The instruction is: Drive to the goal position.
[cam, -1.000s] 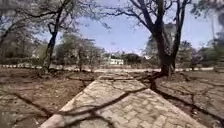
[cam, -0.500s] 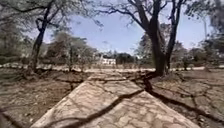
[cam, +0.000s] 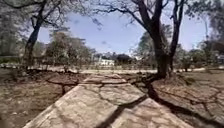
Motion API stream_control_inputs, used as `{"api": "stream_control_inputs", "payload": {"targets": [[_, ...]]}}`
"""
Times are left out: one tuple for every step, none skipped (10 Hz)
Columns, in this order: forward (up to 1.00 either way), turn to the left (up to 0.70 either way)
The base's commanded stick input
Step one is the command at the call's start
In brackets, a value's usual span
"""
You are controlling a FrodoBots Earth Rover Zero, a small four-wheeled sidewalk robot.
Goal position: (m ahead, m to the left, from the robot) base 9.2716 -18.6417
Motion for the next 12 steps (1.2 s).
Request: {"api": "stream_control_inputs", "payload": {"targets": [[0.7, 0.32], [0.7, 0.0], [0.7, 0.0], [0.7, 0.0], [0.7, 0.0], [0.7, 0.0], [0.7, 0.0], [0.7, 0.0], [0.7, 0.0], [0.7, 0.0], [0.7, 0.0], [0.7, 0.0]]}}
